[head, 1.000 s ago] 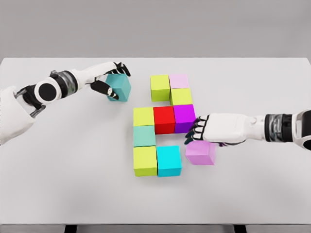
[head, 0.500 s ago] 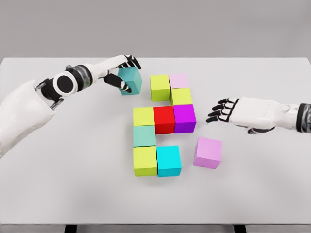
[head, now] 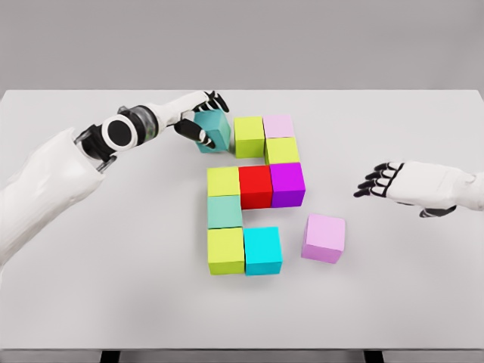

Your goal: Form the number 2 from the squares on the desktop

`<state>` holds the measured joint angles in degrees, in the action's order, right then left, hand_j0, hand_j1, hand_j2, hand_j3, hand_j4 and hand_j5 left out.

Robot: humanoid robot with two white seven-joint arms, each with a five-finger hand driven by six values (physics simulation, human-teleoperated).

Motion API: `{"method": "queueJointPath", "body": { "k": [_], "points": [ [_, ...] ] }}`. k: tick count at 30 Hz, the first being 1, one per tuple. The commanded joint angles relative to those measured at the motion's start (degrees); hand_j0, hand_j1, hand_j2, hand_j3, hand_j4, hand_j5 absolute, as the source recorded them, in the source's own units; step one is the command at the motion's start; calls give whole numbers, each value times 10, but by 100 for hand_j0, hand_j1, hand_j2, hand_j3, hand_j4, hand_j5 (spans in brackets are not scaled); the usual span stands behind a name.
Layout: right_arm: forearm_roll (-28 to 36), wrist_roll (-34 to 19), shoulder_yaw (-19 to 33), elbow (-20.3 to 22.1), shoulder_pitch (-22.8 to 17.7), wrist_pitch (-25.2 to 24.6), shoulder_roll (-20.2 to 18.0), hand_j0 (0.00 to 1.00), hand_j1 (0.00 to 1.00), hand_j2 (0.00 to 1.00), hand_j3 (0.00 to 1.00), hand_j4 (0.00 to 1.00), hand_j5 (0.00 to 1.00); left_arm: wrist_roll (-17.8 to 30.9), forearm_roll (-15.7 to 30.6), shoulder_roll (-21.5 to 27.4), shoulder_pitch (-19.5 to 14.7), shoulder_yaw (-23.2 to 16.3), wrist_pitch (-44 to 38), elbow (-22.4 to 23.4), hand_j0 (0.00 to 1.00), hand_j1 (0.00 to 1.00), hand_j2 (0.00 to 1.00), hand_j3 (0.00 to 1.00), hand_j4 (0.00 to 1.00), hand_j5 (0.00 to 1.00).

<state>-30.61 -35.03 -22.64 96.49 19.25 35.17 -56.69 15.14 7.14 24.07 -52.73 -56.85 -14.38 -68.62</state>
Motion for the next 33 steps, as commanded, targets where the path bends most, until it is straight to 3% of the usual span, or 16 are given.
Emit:
{"method": "queueJointPath", "body": {
  "k": [1, 8, 33],
  "points": [
    [0, 0, 0, 18, -3, -2, -11, 100, 100, 100, 100, 100, 100, 0, 0, -3, 0, 2, -1, -2, 39, 39, 39, 39, 39, 39],
    [-1, 0, 0, 42, -25, -2, -19, 100, 100, 100, 100, 100, 100, -1, 0, -3, 2, 2, 0, -1, 42, 42, 42, 42, 42, 42],
    [0, 0, -17, 44, -45, -2, 4, 100, 100, 100, 100, 100, 100, 0, 0, -3, 2, 2, 1, -1, 67, 67, 67, 67, 67, 67]
  ]
}}
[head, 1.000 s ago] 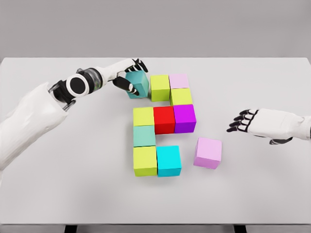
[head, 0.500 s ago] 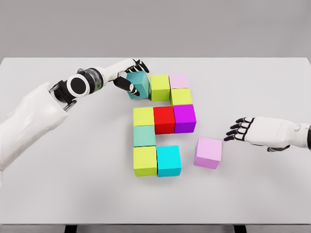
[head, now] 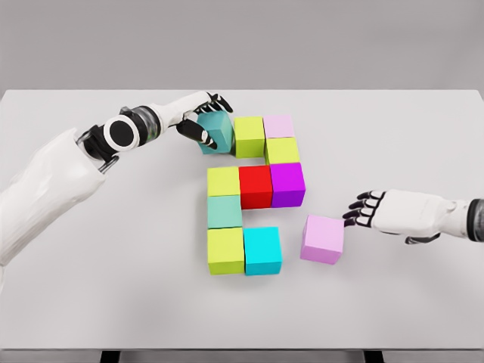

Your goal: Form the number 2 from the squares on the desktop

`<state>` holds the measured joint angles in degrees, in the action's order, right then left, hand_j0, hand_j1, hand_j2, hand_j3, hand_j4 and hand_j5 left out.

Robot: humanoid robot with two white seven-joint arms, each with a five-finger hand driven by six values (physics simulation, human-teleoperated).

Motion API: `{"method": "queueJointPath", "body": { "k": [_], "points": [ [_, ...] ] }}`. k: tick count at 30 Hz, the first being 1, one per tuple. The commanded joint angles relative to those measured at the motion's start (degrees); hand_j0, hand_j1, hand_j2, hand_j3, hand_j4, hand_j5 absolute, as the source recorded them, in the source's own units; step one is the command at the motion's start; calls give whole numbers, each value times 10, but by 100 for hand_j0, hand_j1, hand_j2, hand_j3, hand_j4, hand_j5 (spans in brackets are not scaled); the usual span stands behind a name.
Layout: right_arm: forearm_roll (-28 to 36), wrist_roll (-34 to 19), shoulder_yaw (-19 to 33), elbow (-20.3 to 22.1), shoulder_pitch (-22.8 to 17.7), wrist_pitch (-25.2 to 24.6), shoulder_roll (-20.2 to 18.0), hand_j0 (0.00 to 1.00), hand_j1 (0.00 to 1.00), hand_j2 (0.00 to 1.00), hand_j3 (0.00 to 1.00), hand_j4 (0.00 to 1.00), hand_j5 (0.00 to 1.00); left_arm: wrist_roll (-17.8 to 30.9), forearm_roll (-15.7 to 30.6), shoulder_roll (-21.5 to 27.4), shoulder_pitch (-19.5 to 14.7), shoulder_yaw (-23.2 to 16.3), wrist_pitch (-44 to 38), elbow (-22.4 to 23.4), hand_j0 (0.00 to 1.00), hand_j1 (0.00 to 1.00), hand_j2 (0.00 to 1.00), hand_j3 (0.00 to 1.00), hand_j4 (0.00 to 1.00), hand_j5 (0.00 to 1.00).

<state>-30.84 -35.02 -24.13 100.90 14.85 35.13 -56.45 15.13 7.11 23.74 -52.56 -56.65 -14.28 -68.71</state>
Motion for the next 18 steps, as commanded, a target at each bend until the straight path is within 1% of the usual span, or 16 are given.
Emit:
{"method": "queueJointPath", "body": {
  "k": [1, 7, 9, 10, 14, 18],
  "points": [
    [3, 0, -7, 1, 0, -1, 3, 100, 100, 100, 100, 100, 100, 0, 0, 1, 0, 0, 0, 0, 68, 68, 68, 68, 68, 68],
    [3, 0, -13, 1, 4, -1, 10, 100, 100, 100, 100, 100, 100, 0, 0, 0, 1, 4, 1, -1, 70, 70, 70, 70, 70, 70],
    [3, 0, -12, 1, 6, -1, 11, 100, 100, 100, 100, 100, 100, 0, 0, 0, 1, 4, 1, -1, 72, 72, 72, 72, 72, 72],
    [3, 0, -12, 0, 18, -1, 11, 100, 100, 100, 100, 100, 100, 0, 0, 0, 1, 4, 1, -1, 74, 74, 74, 74, 74, 74],
    [6, 0, -7, -4, 50, -1, 9, 100, 100, 100, 100, 100, 100, 0, 0, 0, 1, 4, 3, -2, 78, 78, 78, 78, 78, 78],
    [6, 0, -6, -8, 50, -1, 5, 100, 100, 100, 100, 100, 100, 0, 0, 0, 1, 4, 3, -3, 81, 81, 81, 81, 81, 81]
  ]
}}
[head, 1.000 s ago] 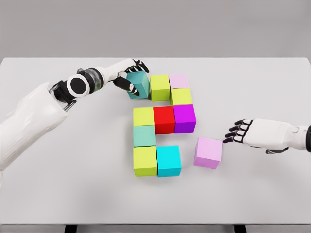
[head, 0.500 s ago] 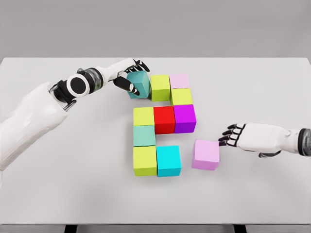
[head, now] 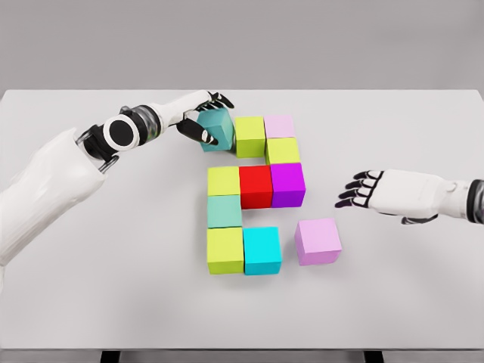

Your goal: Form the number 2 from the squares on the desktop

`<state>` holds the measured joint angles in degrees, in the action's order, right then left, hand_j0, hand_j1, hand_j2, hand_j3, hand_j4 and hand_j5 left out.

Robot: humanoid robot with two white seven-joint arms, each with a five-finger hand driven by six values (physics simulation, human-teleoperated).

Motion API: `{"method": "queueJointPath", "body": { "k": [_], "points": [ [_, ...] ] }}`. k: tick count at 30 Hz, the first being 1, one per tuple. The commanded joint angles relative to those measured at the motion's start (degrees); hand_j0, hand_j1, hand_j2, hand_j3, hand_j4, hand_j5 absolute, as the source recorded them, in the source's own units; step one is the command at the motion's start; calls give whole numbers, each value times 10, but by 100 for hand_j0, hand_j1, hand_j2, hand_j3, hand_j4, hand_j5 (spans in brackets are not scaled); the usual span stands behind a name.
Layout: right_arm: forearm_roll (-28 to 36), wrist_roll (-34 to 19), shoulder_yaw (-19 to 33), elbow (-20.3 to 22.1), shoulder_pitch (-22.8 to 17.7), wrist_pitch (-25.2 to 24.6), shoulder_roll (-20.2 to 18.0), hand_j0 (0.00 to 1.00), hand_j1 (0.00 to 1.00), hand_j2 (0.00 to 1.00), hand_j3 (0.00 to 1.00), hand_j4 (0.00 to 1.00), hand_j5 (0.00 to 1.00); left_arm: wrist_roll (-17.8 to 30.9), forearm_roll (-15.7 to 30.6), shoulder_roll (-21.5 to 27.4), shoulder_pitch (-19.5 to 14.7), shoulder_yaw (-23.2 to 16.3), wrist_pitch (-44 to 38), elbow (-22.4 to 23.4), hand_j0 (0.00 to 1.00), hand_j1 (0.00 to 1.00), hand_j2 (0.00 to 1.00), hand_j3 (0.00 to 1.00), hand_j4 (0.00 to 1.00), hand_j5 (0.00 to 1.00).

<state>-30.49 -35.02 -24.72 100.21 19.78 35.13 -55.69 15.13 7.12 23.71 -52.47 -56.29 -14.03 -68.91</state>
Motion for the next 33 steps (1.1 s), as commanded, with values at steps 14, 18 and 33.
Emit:
{"method": "queueJointPath", "body": {
  "k": [14, 18, 33],
  "points": [
    [191, 0, 30, -153, 170, -1, -68, 100, 100, 100, 100, 100, 100, 0, 0, 1, -2, 0, 1, -3, 90, 90, 90, 90, 90, 90],
    [255, 0, -211, -72, 327, -1, -149, 100, 100, 100, 100, 100, 100, 0, 0, 3, -2, 0, 18, -3, 90, 90, 90, 90, 90, 90],
    [88, 0, -340, 6, 328, -1, -176, 100, 100, 100, 100, 100, 100, 0, 0, 7, 5, 0, 20, -4, 94, 94, 94, 94, 94, 94]
  ]
}}
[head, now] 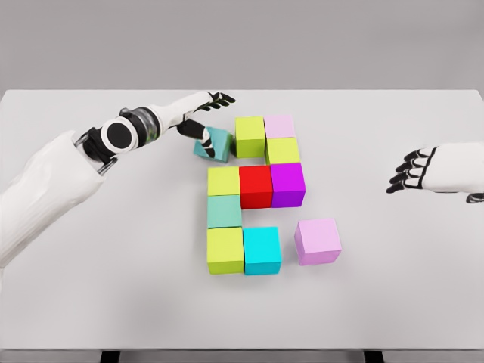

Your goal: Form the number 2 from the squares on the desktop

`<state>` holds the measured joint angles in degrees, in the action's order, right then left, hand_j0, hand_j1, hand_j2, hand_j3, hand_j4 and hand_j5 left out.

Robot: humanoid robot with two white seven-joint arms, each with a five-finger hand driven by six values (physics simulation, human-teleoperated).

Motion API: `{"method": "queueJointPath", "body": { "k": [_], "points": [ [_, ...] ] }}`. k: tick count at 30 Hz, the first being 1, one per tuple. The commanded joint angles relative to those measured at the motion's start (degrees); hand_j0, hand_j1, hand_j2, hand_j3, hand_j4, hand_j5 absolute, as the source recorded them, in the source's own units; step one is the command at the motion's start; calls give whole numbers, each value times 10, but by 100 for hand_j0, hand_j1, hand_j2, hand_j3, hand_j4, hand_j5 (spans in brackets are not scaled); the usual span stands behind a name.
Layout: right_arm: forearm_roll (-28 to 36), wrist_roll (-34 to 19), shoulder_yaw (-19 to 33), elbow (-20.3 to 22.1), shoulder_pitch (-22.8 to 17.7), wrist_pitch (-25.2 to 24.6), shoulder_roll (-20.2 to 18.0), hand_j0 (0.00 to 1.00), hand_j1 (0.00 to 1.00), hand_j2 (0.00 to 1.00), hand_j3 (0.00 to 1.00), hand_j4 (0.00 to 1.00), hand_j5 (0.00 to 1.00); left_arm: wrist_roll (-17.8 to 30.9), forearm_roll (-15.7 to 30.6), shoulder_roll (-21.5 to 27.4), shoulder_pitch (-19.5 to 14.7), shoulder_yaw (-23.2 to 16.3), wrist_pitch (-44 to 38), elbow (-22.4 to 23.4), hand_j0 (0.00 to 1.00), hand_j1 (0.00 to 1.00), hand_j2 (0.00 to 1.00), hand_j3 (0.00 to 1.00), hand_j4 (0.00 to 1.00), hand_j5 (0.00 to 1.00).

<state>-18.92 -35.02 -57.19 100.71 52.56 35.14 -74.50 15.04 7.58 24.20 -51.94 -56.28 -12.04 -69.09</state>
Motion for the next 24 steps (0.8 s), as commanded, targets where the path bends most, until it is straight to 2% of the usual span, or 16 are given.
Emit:
{"method": "queueJointPath", "body": {
  "k": [1, 6, 9, 14, 16, 17, 18, 19, 21, 22, 24],
  "points": [
    [-37, 0, -16, 1, 0, -1, 15, 100, 100, 100, 100, 100, 100, 1, -5, 6, 0, -1, 7, -3, 95, 95, 95, 95, 95, 95],
    [-53, 0, -40, 1, -1, -1, 42, 100, 100, 100, 100, 100, 100, 1, -5, 15, -5, 1, 27, -6, 96, 96, 96, 96, 96, 96],
    [-75, 0, -50, 1, -6, -1, 51, 100, 100, 100, 100, 100, 100, 1, -5, 14, -8, 7, 27, -6, 96, 96, 96, 96, 96, 96],
    [-76, 0, -54, 2, -4, -1, 61, 100, 100, 100, 100, 100, 100, 1, -4, 23, -22, 11, 30, -7, 96, 96, 96, 96, 96, 96],
    [-76, 0, -55, 2, -4, -1, 68, 100, 100, 100, 100, 100, 100, 1, 2, 81, -31, 12, 68, -33, 100, 100, 100, 100, 100, 100],
    [-76, 0, -57, 2, -5, -1, 73, 100, 100, 100, 100, 100, 100, 1, 3, 151, -33, 11, 106, -63, 100, 100, 100, 100, 100, 100],
    [-76, 0, -59, 2, -4, -1, 77, 100, 100, 100, 100, 100, 100, 2, 3, 219, -33, 5, 135, -73, 100, 100, 100, 100, 100, 100],
    [-76, 0, -62, 2, -5, -1, 79, 100, 100, 100, 100, 100, 100, 2, 3, 240, -33, 1, 148, -72, 100, 100, 100, 100, 100, 100],
    [-76, 0, -64, 2, -4, -1, 86, 100, 100, 100, 100, 100, 100, 3, -10, 247, -33, -32, 156, -74, 100, 100, 100, 100, 100, 100],
    [-76, 0, -64, 2, -5, -1, 88, 100, 100, 100, 100, 100, 100, 2, -59, 249, -39, -59, 170, -83, 100, 100, 100, 100, 100, 100],
    [-76, 0, -69, 2, -5, -1, 91, 100, 100, 100, 100, 100, 100, 7, -71, 255, -40, -65, 188, -83, 100, 100, 100, 100, 100, 100]
  ]
}}
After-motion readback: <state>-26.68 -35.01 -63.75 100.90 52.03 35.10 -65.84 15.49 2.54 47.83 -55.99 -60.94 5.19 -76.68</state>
